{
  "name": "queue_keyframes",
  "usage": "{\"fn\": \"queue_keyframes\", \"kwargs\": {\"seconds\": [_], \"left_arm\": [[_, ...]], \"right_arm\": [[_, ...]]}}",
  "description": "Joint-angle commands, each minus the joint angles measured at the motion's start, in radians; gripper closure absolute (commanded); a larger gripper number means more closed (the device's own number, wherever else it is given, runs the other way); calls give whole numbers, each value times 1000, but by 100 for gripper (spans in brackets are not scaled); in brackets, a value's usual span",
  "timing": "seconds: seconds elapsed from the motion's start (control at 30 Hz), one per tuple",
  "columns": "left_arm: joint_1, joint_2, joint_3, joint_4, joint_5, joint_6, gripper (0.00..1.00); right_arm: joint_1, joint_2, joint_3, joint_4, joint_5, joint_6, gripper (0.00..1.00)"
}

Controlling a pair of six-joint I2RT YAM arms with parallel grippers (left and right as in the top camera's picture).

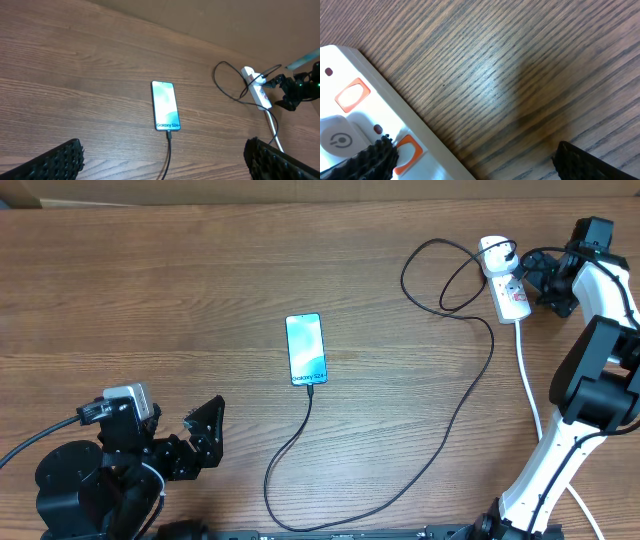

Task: Plug charger to phone and switch on socket

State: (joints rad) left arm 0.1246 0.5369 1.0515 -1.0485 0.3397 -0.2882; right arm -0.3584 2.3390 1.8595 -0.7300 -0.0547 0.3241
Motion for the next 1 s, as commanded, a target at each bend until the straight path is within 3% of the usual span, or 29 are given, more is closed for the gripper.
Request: {"fn": "queue_keyframes", "kwargs": {"seconds": [0.0,0.97], "left_arm": [[0,-2,0,0,-4,-3,0],[0,-2,0,-2,-4,-3,1]], "right_arm": [[17,49,5,-21,-19,-22,0],[44,64,5,-42,-18,-67,0]]}}
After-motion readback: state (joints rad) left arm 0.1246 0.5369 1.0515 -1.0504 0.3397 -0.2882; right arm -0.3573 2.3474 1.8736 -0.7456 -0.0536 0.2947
